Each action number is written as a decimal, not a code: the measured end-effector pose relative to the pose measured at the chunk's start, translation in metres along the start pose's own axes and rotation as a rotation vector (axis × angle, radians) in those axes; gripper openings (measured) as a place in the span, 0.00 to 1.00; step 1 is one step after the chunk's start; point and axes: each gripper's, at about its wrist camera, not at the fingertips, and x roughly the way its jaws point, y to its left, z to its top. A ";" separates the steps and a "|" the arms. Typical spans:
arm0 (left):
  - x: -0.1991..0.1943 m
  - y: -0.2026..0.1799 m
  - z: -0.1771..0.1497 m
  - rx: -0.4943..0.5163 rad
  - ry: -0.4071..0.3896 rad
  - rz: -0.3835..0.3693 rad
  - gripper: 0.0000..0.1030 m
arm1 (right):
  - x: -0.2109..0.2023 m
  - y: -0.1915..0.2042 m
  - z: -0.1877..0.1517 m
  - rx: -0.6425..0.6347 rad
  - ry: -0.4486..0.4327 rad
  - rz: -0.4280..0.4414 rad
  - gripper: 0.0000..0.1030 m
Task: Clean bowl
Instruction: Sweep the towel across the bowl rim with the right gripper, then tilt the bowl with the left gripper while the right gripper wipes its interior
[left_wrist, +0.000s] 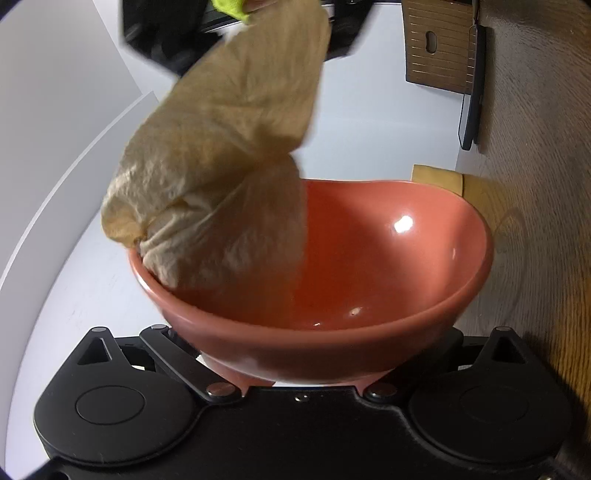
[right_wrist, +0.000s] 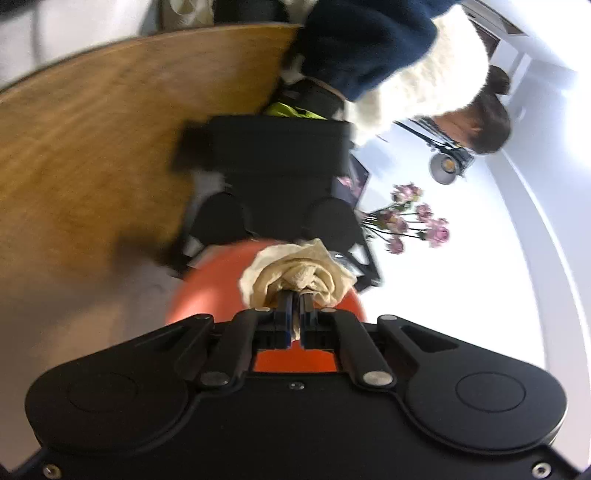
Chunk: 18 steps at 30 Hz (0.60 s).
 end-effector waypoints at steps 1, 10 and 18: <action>0.000 0.000 0.000 0.000 0.000 0.000 0.94 | 0.003 -0.006 -0.004 0.003 0.018 -0.012 0.03; -0.002 -0.001 0.000 0.000 0.000 0.001 0.94 | 0.013 -0.019 -0.019 0.014 0.101 -0.026 0.01; 0.002 -0.004 0.002 0.003 0.006 0.001 0.94 | 0.034 -0.006 -0.034 0.050 0.161 0.004 0.01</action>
